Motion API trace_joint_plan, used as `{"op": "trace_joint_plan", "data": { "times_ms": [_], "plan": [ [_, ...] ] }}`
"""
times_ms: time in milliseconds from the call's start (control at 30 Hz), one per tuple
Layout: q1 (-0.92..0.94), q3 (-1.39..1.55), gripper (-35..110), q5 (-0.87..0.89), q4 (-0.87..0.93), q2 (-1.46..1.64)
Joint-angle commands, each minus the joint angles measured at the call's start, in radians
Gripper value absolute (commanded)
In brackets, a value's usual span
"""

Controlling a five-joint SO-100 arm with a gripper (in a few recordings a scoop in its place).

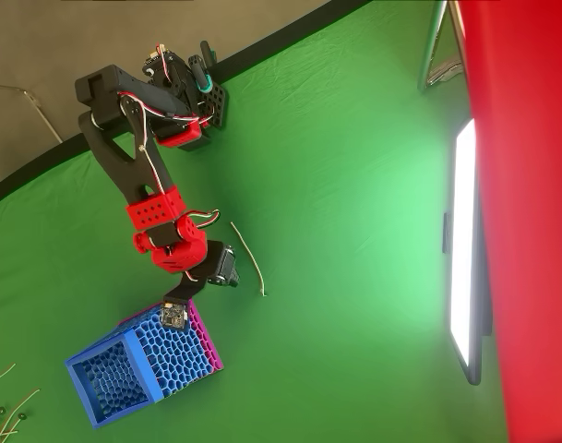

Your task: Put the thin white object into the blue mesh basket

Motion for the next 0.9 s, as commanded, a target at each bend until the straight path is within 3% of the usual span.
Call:
{"op": "trace_joint_plan", "data": {
  "times_ms": [0,533,867],
  "plan": [
    [0.000,-0.055,11,-0.038,0.018,-0.017],
    [-0.018,-0.236,11,-0.140,0.129,-0.172],
    [-0.072,-0.304,11,-0.123,0.097,-0.252]
  ]
}}
